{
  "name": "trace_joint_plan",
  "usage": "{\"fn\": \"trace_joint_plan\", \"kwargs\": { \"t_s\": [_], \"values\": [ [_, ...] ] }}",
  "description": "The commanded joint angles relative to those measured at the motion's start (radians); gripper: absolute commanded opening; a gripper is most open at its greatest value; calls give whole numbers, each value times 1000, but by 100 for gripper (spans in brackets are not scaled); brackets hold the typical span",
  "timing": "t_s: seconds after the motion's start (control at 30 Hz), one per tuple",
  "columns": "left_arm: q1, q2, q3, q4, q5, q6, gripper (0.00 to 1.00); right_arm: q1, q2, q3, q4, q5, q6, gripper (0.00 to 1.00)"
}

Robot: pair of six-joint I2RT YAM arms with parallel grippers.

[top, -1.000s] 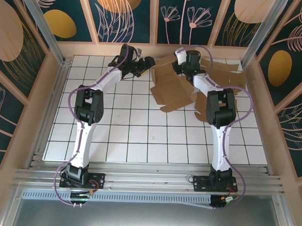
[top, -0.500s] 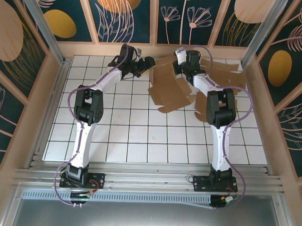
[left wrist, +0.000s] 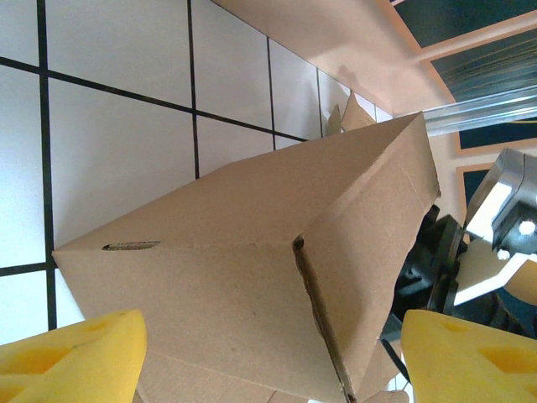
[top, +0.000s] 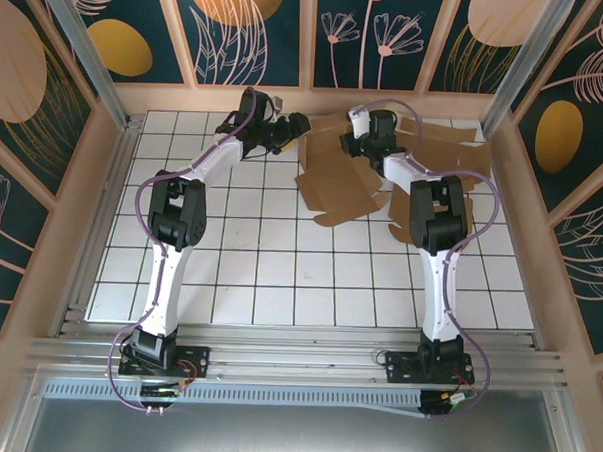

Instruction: Fold the paper box

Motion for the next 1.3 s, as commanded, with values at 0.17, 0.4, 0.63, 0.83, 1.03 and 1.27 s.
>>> {"fn": "trace_joint_plan", "kwargs": {
  "t_s": [0.17, 0.4, 0.63, 0.83, 1.03, 1.27],
  "values": [
    [-4, -93, -26, 22, -23, 4, 81, -5, 6, 26, 6, -14, -22, 10],
    [-2, -321, -138, -47, -208, 183, 90, 2, -171, -20, -121, -55, -191, 0],
    [-2, -753, -461, -53, -465, 378, 95, 131, -314, 201, -636, 292, -755, 0],
    [-2, -1091, -800, 123, -530, 437, 95, 322, -411, 4, -669, 747, -1262, 0],
    [-2, -1241, -970, 191, -522, 387, 95, 444, -443, -168, -792, 729, -1320, 5],
    [-3, -1285, -1074, 228, -468, 328, 95, 575, -485, -373, -729, 689, -1344, 17]
  ]
}}
